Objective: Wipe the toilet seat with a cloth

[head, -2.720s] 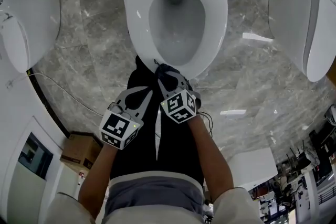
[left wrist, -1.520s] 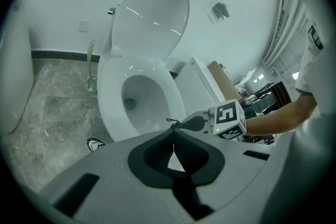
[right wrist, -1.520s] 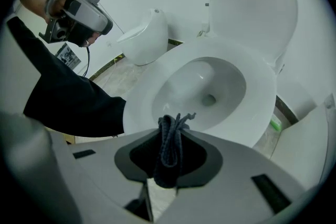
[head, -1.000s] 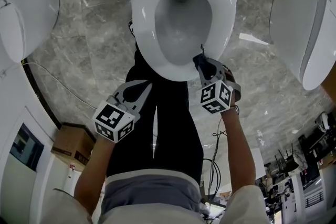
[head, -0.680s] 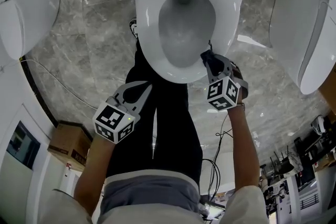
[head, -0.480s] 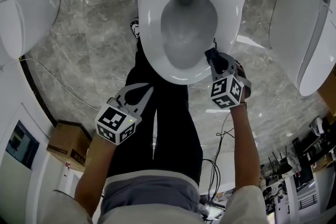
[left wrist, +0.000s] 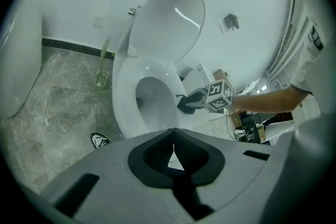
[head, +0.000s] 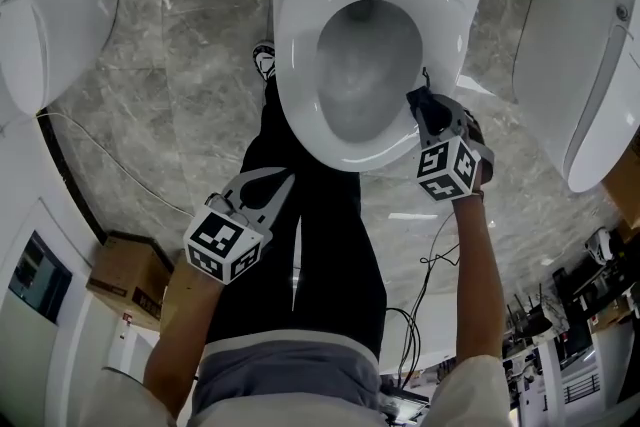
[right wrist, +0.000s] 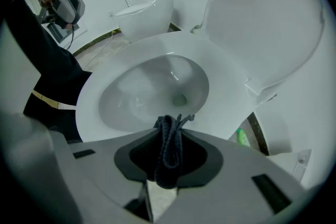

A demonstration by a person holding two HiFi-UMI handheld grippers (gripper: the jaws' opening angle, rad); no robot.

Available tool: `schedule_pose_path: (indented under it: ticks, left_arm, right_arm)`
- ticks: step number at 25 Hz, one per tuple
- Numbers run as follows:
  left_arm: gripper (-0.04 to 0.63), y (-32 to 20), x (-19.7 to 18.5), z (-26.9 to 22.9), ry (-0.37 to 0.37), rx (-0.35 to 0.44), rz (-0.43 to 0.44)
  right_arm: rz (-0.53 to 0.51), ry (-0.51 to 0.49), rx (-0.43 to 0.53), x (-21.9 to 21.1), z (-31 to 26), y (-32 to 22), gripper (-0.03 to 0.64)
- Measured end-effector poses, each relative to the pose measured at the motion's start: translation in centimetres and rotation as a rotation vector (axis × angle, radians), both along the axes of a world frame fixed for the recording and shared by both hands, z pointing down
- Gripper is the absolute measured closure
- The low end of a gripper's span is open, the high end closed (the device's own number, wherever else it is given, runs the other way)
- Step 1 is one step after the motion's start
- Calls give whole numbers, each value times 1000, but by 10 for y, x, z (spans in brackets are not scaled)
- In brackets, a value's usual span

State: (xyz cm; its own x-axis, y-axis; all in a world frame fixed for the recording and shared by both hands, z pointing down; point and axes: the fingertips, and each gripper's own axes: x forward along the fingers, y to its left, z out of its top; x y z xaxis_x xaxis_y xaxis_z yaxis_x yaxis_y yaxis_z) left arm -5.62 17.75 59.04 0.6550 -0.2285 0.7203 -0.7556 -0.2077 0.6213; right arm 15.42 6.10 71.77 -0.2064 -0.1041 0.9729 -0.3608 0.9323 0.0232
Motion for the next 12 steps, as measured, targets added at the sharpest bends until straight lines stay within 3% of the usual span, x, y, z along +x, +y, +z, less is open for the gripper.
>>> schedule_pose_path:
  ticks: [12]
  left_arm:
    - [584, -6, -17, 4, -4, -19, -30]
  right_arm:
    - [37, 38, 96, 1, 1, -67, 540]
